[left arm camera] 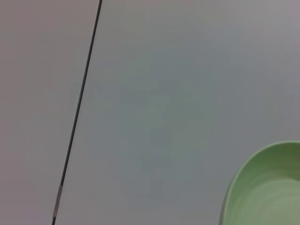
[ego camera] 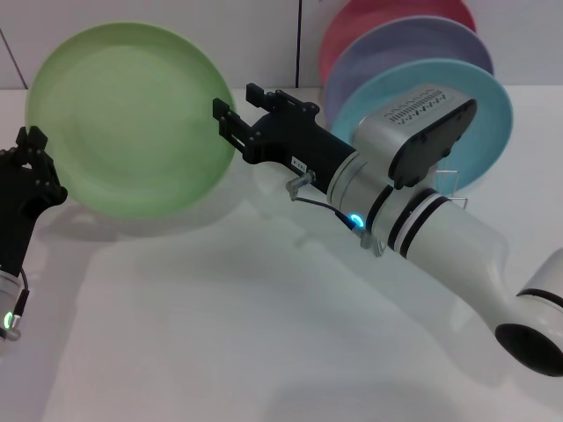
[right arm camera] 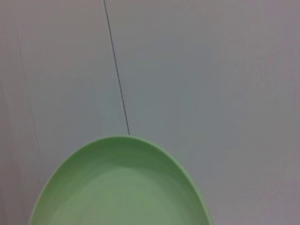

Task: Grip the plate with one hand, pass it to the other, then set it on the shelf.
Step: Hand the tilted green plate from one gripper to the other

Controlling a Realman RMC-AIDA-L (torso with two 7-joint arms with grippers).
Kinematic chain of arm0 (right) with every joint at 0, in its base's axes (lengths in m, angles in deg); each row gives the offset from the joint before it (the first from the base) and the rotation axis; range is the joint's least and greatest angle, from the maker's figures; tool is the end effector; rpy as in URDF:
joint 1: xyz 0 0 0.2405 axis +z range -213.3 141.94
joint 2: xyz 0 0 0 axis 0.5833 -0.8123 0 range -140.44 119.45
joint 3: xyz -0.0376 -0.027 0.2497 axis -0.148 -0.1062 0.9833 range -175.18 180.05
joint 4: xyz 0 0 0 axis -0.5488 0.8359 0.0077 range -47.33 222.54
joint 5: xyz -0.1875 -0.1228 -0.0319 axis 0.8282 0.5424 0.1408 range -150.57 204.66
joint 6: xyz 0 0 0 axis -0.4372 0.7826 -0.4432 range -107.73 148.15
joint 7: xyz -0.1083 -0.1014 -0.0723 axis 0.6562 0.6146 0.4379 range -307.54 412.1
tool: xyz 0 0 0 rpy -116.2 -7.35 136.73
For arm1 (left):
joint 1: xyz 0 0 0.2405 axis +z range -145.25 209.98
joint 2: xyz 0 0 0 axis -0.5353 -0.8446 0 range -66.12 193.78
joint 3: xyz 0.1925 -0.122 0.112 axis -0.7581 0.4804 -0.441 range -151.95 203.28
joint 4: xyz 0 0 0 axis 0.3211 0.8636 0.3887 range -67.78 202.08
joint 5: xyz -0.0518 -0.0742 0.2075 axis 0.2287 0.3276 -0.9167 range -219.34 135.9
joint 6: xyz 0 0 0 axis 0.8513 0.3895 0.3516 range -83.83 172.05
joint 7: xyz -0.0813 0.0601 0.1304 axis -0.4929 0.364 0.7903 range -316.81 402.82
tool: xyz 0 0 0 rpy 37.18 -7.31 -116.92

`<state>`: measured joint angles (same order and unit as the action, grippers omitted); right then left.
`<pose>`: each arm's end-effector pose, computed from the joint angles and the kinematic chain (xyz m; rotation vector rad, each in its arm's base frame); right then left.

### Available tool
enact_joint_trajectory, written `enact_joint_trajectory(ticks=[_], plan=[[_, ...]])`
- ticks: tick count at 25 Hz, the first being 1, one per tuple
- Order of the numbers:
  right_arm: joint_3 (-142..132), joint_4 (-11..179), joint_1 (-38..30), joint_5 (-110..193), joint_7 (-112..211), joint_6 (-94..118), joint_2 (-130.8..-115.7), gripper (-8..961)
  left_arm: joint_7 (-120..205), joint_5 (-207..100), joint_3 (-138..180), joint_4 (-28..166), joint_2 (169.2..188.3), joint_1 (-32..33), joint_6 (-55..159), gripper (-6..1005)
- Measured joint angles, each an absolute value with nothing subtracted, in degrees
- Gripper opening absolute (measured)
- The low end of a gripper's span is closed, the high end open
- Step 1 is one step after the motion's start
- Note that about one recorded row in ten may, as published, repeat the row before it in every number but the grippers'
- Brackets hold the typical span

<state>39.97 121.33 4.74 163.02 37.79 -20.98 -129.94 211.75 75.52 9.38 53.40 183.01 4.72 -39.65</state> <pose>0.1317 0.3986 -0.1456 -2.1673 0.5855 0.9447 -0.3154 0.3279 -0.0309 -1.5113 -0.5736 -0.9135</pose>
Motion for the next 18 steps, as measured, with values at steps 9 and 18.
enact_joint_trajectory(ticks=[9, 18], plan=[[39.7, 121.2, 4.6, 163.0, 36.2, -21.0, -129.96, 514, 211.8, 75.5, 9.1, 53.7, 183.01, 4.4, -39.7, 42], [39.5, 121.3, 4.5, 162.9, 34.9, -20.9, -130.03, 512, 211.8, 74.2, 9.4, 54.4, 183.01, 4.1, -39.5, 42]])
